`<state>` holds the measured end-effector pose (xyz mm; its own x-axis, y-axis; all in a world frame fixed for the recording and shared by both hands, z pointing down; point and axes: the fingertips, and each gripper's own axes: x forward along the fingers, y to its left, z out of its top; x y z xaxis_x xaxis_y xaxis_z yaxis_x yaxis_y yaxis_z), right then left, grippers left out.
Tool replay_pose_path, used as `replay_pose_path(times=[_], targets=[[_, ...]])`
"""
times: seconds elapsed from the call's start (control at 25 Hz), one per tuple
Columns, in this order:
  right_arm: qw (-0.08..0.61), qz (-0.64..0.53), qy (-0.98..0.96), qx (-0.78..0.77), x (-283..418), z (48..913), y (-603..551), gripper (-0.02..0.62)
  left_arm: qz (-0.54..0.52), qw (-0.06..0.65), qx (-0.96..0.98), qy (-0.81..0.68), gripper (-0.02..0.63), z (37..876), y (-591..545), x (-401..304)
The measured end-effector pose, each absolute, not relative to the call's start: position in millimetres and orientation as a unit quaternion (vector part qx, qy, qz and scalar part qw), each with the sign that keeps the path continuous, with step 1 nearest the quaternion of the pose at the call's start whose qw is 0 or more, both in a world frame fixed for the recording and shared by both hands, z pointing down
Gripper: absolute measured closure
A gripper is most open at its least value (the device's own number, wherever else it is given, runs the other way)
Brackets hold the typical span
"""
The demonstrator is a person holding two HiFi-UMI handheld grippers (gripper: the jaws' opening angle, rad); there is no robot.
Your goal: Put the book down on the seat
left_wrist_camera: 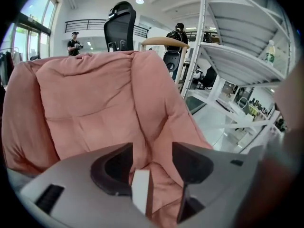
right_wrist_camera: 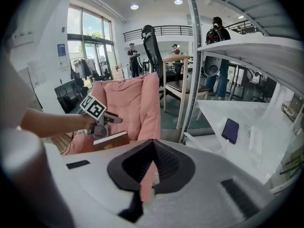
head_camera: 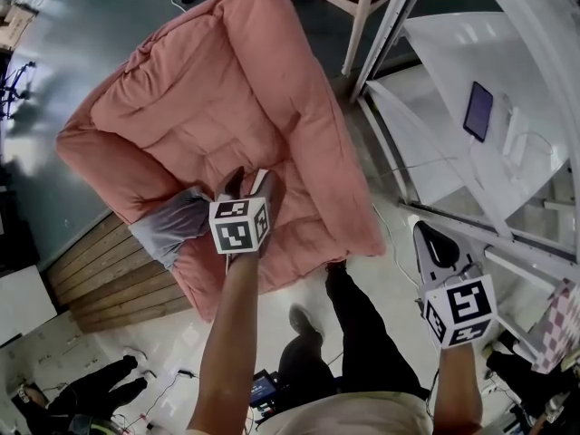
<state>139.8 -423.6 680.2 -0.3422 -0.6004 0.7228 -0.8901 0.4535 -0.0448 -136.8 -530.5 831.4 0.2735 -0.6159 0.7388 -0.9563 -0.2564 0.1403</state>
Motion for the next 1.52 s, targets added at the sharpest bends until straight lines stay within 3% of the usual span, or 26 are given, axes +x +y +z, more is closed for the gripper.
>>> replay_pose_path(times=[0.56, 1.2, 1.52], targets=[[0.300, 0.200, -0.801, 0.478, 122, 634, -415, 0.604, 0.267, 0.240, 0.761, -0.541, 0.371, 742, -525, -154], [0.224, 0.083, -0.837, 0.492, 76, 456, -394, 0.604, 0.133, 0.080, 0.821, -0.549, 0.373, 462, -457, -172], [0.167, 0.034, -0.862, 0.477, 48, 359, -352, 0.606, 0.081, 0.005, 0.833, -0.548, 0.449, 343, -369, -196]])
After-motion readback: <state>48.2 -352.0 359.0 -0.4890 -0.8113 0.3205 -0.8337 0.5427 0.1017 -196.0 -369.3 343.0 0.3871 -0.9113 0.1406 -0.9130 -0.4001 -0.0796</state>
